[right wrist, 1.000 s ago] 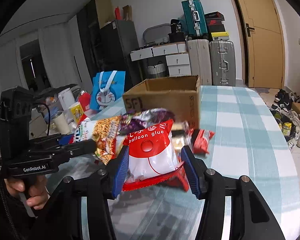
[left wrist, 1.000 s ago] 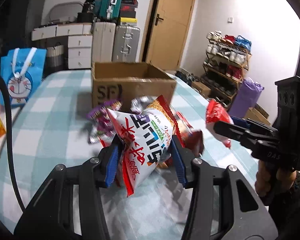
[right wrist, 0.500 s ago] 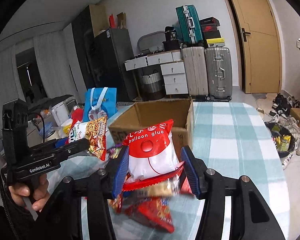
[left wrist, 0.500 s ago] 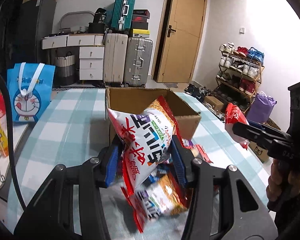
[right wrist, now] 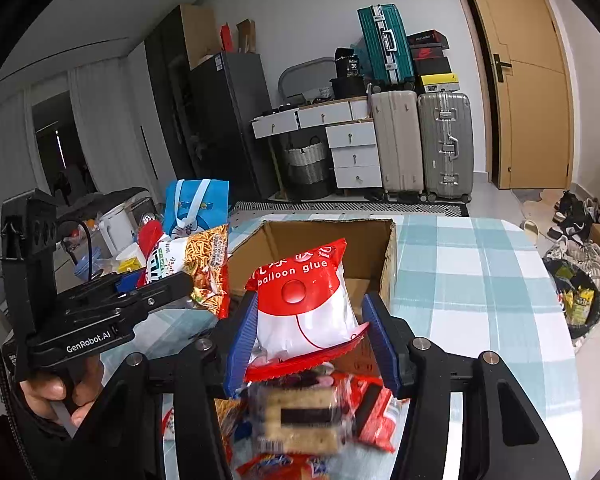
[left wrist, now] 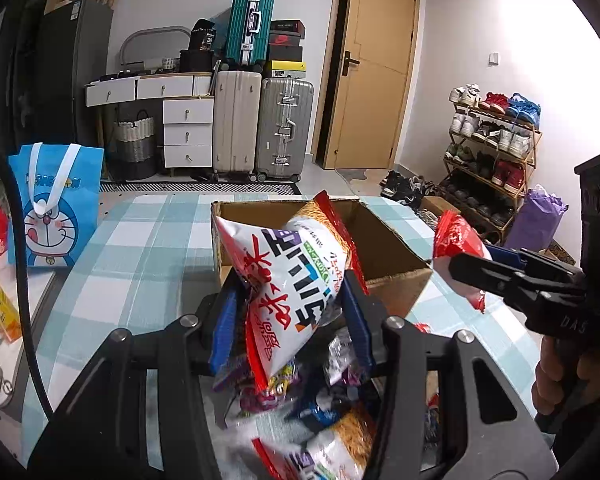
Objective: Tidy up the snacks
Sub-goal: 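Lift both held bags and carry them over the open cardboard box, then open both grippers to drop the bags into the box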
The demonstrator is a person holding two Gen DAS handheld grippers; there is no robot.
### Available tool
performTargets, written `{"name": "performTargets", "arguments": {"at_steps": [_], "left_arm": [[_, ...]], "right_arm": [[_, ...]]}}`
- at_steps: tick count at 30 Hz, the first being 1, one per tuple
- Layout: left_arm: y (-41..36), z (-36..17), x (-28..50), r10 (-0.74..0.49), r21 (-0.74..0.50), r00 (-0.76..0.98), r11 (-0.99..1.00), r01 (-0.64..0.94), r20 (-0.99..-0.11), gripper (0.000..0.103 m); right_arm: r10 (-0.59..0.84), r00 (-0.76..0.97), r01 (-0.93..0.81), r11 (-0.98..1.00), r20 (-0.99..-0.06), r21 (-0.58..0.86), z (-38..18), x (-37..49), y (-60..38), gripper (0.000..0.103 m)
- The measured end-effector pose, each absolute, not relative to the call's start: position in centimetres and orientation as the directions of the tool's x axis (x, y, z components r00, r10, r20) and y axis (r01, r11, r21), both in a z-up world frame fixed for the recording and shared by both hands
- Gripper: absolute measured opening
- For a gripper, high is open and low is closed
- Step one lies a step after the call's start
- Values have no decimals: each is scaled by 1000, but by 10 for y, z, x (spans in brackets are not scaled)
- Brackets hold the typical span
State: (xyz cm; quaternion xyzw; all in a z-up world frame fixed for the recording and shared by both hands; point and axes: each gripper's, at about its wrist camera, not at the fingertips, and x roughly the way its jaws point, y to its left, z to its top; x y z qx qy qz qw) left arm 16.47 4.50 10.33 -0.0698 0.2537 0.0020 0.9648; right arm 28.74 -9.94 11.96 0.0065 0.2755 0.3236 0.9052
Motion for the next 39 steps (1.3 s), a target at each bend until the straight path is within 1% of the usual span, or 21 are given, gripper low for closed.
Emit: {"name": "performTargets", "arguments": {"at_steps": [12, 21, 26, 27, 28, 29, 30, 31, 32, 34, 35, 36, 37, 38, 39], "left_arm": [[51, 94, 224, -29, -132, 857, 990, -45, -514, 45], [52, 78, 256, -15, -113, 841, 992, -55, -540, 46], [49, 72, 266, -20, -107, 826, 993, -48, -563, 46], [50, 72, 266, -26, -113, 826, 993, -46, -562, 47], [50, 72, 265, -31, -116, 827, 992, -42, -561, 49], [50, 74, 264, -39, -118, 827, 992, -34, -561, 57], [49, 75, 262, -38, -115, 828, 993, -32, -559, 69], [49, 77, 258, -26, -105, 833, 994, -39, -553, 75], [49, 80, 255, -19, -99, 838, 994, -42, -545, 82], [48, 84, 244, -13, -87, 844, 995, -40, -536, 83], [47, 84, 239, -9, -83, 844, 996, -42, -537, 86], [47, 85, 232, -5, -79, 843, 996, -44, -537, 91], [48, 84, 224, -5, -76, 844, 996, -43, -536, 94], [48, 82, 218, -8, -74, 846, 997, -37, -532, 102], [47, 82, 209, -5, -66, 848, 997, -35, -530, 102]], "right_arm": [[587, 626, -572, 793, -514, 210, 103, 339, -81, 53], [587, 613, -564, 794, -529, 227, 92, 358, -73, 54], [581, 613, -554, 800, -536, 233, 88, 363, -71, 55], [578, 615, -550, 802, -537, 234, 88, 364, -71, 58], [574, 616, -543, 806, -539, 237, 87, 365, -72, 62], [576, 613, -539, 805, -540, 246, 88, 366, -74, 64], [579, 613, -538, 804, -538, 253, 88, 366, -76, 72], [577, 615, -535, 806, -537, 254, 89, 366, -79, 82], [567, 622, -526, 813, -540, 248, 90, 364, -82, 86], [564, 622, -519, 816, -543, 253, 93, 360, -89, 94], [566, 619, -517, 816, -544, 260, 94, 356, -95, 97], [561, 622, -511, 819, -546, 260, 94, 353, -99, 102], [557, 625, -505, 823, -547, 261, 95, 348, -104, 103], [554, 626, -502, 825, -548, 261, 94, 343, -110, 103], [552, 625, -498, 827, -552, 262, 94, 338, -115, 102]]}}
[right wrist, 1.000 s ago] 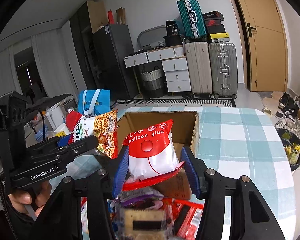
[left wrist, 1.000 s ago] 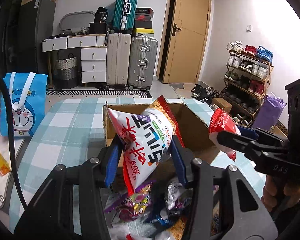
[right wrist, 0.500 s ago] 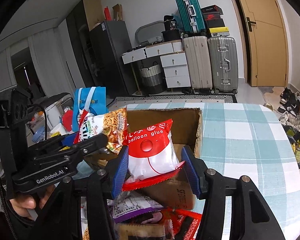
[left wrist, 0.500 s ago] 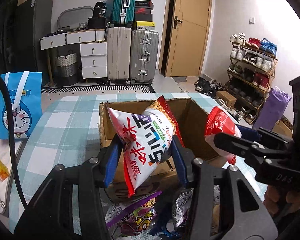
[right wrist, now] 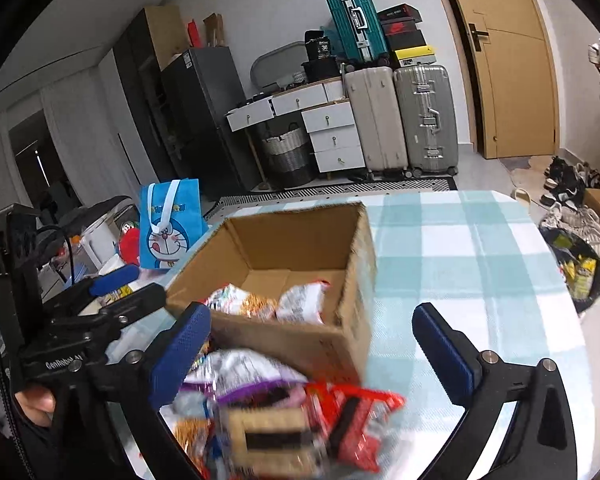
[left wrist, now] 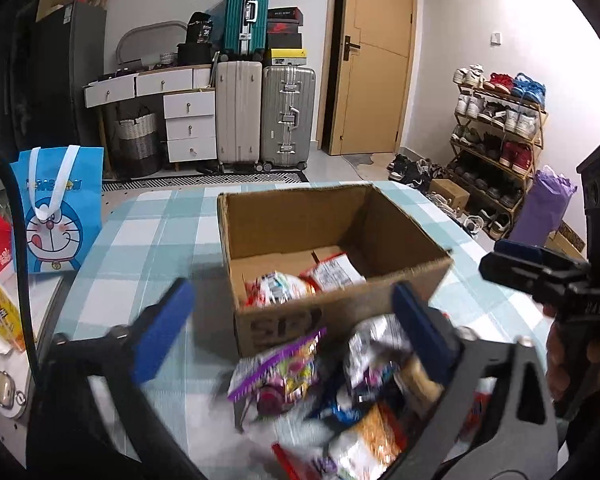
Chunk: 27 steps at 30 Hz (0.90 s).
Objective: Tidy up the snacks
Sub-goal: 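Open both grippers to drop the bags into the box, then grasp the white noodle bag with the left gripper while the right grasps the red chip bag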
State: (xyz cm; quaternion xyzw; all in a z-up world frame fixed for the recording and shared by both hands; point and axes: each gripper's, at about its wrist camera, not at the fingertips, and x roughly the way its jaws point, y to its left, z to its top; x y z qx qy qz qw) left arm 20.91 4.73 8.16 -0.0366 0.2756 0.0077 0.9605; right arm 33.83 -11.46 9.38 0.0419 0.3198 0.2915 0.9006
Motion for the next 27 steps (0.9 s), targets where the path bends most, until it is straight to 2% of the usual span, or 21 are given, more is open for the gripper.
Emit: {"name": "performTargets", "arguments": {"at_steps": [13, 27], "left_arm": [[36, 50, 123, -7, -40, 823, 999, -19, -568, 102], [26, 15, 100, -48, -85, 764, 996, -9, -643, 102]], "right_arm": [[493, 646, -426, 867, -583, 260, 78, 266, -163, 102], [502, 518, -510, 832, -692, 221, 34, 232, -137, 103]]}}
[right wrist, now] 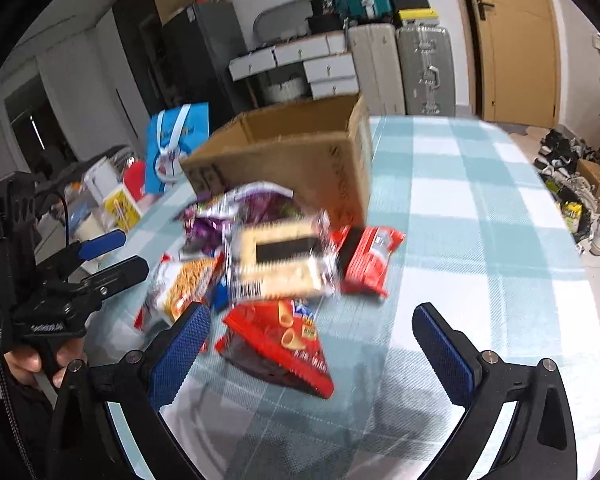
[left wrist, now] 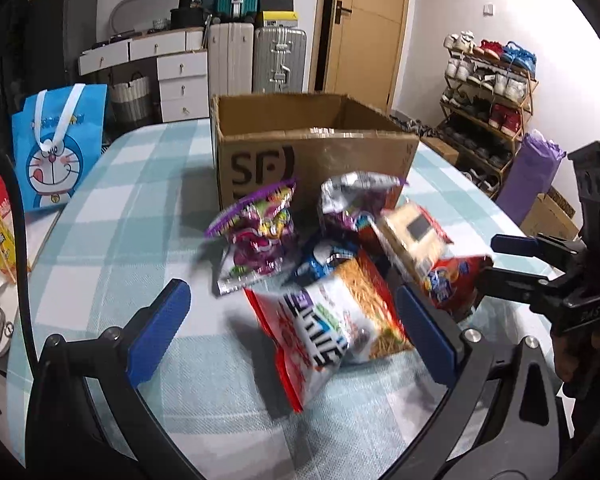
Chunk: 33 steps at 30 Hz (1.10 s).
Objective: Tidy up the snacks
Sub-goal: 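Grasp the white noodle bag with the left gripper while the right grasps the red chip bag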
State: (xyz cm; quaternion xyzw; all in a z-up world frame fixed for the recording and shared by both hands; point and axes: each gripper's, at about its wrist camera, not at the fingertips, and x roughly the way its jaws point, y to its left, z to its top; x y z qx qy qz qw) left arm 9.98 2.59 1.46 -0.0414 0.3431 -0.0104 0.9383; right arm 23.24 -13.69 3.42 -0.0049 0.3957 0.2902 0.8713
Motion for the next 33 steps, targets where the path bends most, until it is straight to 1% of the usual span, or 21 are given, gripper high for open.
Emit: {"name": "performTargets", "arguments": {"at_steps": [7, 14, 15, 17, 18, 19, 26, 28, 33], "left_arm": [[25, 4, 106, -70, -103, 740, 995, 1, -669, 102], [29, -5, 113, -72, -117, 723, 993, -12, -687, 102], [30, -6, 113, -76, -121, 722, 993, -11, -687, 102], [30, -7, 114, -83, -130, 721, 991, -10, -688, 102], [30, -8, 115, -86, -132, 721, 991, -7, -687, 102], [30, -9, 115, -88, -131, 720, 991, -5, -688, 102], [28, -10, 117, -95, -129, 716, 992, 7, -692, 102], [27, -11, 117, -95, -129, 715, 992, 7, -693, 102], [25, -12, 116, -100, -124, 710, 992, 19, -697, 102]], "right_arm": [[506, 444, -523, 817, -739, 244, 11, 236, -121, 103], [501, 425, -537, 810, -753, 235, 2, 237, -105, 102], [497, 425, -543, 809, -757, 226, 1, 237, -102, 101], [487, 421, -550, 808, -765, 212, -2, 236, -98, 95], [487, 414, -553, 806, -769, 212, -3, 237, -97, 90], [487, 406, -555, 803, -773, 215, -6, 237, -95, 87], [479, 407, -559, 804, -777, 202, -8, 238, -88, 84], [478, 408, -563, 803, -778, 199, -8, 238, -86, 78], [482, 404, -575, 795, -777, 194, -8, 235, -84, 73]]}}
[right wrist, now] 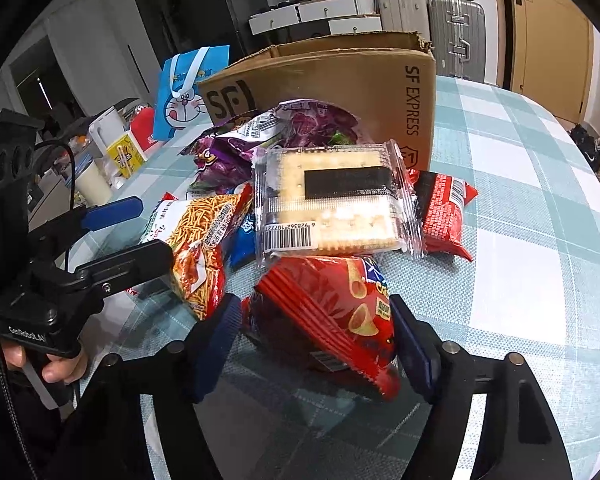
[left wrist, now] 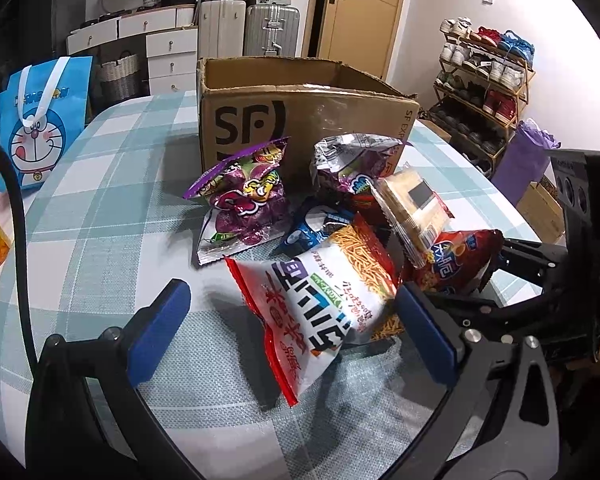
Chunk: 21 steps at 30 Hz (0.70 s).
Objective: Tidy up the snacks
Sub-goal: 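Grasp the white noodle bag with the left gripper while the right grasps the red chip bag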
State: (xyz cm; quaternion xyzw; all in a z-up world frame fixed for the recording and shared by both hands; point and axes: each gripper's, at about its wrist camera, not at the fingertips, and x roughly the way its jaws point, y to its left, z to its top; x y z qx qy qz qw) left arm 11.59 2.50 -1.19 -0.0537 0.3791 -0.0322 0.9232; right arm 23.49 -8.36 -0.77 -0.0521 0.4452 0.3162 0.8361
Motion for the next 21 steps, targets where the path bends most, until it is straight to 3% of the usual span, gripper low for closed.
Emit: {"name": "performTargets", "arguments": {"at_steps": [3, 12, 21], "left_arm": [[24, -13, 116, -105, -125, 707, 992, 24, -699, 102], [20, -14, 118, -131, -142, 694, 989, 42, -708, 102], [12, -23, 130, -181, -203, 650, 978, 42, -738, 102]], "right_arm": [[484, 403, -575, 794, -776, 197, -7, 234, -85, 69], [542, 367, -618, 749, -756, 237, -3, 227, -90, 45], [554, 387, -640, 737, -737, 218, 8, 220, -94, 40]]}}
